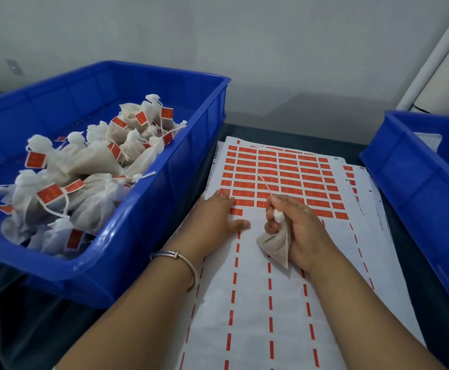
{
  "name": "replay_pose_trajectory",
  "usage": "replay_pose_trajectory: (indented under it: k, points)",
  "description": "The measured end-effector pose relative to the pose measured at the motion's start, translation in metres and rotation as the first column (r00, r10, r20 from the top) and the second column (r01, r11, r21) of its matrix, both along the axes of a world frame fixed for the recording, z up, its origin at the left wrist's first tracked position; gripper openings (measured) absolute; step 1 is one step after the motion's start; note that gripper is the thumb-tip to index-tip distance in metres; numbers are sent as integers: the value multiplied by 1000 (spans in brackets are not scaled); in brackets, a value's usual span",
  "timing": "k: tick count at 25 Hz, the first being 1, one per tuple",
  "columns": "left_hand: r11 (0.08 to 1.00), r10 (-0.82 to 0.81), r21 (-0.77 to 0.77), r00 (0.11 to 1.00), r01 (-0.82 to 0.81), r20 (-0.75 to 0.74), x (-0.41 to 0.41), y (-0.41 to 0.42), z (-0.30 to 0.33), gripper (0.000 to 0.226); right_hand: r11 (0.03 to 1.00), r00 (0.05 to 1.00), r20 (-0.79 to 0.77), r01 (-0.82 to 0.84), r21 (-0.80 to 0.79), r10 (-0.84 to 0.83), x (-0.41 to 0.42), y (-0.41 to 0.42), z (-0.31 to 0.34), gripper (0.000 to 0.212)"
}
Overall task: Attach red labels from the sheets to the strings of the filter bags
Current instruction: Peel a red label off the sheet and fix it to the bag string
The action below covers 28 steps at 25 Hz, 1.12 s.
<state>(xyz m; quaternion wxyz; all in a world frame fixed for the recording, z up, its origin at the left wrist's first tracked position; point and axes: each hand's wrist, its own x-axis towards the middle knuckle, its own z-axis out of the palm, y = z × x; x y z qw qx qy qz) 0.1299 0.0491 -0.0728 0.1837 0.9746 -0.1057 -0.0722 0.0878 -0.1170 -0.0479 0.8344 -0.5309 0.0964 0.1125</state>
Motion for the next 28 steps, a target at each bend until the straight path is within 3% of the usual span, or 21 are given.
replay_pose_trajectory:
  k: [13, 15, 17, 19, 21, 28]
  points:
    - [991, 0, 136, 998, -8, 62, -8, -5, 9, 55, 998, 1000, 11, 19, -62, -19, 0, 1, -2, 12]
    - [983, -55, 183, 989, 30, 134, -13, -4, 8, 41, 997, 1000, 13, 24, -71, -23, 0, 1, -2, 12]
    - [995, -54, 92, 970, 34, 236, -17, -1, 5, 32, 996, 1000, 20, 24, -85, -23, 0, 1, -3, 12]
    - [999, -39, 46, 954, 26, 297, -19, -1, 5, 36, 996, 999, 24, 24, -89, -22, 0, 1, -3, 12]
    - [995, -64, 93, 945, 36, 322, -17, -3, 5, 39, 996, 999, 24, 25, -87, -23, 0, 0, -2, 12]
    - [997, -69, -17, 992, 71, 102, -11, 9, 7, 42, 997, 999, 34, 13, -74, -11, -1, 0, -1, 11]
